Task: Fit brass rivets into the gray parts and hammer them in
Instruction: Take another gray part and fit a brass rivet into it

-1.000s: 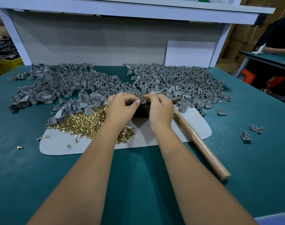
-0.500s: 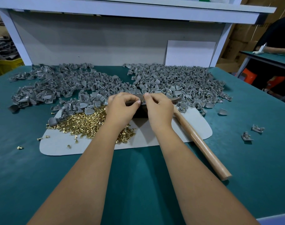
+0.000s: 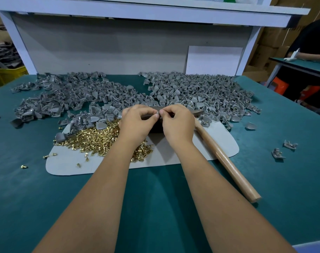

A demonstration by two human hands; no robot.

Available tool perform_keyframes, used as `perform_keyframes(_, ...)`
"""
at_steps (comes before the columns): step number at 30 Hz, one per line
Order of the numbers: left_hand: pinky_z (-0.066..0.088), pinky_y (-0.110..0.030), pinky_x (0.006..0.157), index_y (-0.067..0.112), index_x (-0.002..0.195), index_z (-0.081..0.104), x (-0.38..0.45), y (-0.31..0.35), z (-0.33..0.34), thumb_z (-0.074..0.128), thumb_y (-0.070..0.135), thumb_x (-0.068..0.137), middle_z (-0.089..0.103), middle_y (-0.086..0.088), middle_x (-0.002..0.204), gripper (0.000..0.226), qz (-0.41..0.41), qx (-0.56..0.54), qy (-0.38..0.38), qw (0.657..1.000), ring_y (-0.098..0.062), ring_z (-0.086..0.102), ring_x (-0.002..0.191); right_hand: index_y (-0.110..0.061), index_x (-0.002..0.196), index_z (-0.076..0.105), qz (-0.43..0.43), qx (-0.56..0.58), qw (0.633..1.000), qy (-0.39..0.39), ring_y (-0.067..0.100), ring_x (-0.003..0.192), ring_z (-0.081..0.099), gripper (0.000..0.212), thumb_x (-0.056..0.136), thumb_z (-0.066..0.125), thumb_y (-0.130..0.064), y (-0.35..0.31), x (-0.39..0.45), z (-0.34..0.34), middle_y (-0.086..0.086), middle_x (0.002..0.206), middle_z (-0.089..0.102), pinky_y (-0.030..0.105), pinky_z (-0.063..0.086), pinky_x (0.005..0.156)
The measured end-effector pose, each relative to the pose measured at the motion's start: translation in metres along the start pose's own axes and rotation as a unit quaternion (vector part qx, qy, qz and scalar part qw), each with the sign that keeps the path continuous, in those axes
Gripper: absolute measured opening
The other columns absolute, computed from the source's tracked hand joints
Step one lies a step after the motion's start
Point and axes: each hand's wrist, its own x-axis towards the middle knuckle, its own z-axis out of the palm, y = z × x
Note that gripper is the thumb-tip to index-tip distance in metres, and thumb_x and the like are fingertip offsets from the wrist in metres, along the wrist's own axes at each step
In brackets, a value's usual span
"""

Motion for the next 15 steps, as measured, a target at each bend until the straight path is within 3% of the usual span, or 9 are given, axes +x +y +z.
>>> perform_keyframes(5, 0.037, -0.05, 0.109, 0.021, 0.105, 0.078, -0.0009, 0.0002, 0.001, 0.069, 0.025, 0.091, 0.067, 0.0, 0.117, 0.017, 0.005, 0.007, 0.001, 1.0, -0.03, 0.051, 0.124, -0.021, 0.077, 0.071, -0.013, -0.049, 0.999, 0.003, 0.014, 0.081, 0.057, 0.012, 0.087, 0.065, -0.021, -0.0042, -0.0004, -0.0003, -0.01, 0.084, 0.062, 0.04, 0.047, 0.08)
perform_keyframes(15, 0.038, -0.052, 0.107, 0.023, 0.103, 0.078, -0.0025, 0.001, 0.0006, 0.069, 0.026, 0.091, 0.066, 0.003, 0.115, 0.015, -0.001, 0.001, 0.006, 1.0, -0.03, 0.051, 0.124, -0.019, 0.08, 0.072, -0.034, -0.034, 0.999, -0.007, 0.014, 0.085, 0.057, 0.009, 0.086, 0.065, -0.019, -0.0013, -0.0044, -0.0024, -0.012, 0.084, 0.059, 0.043, 0.047, 0.083)
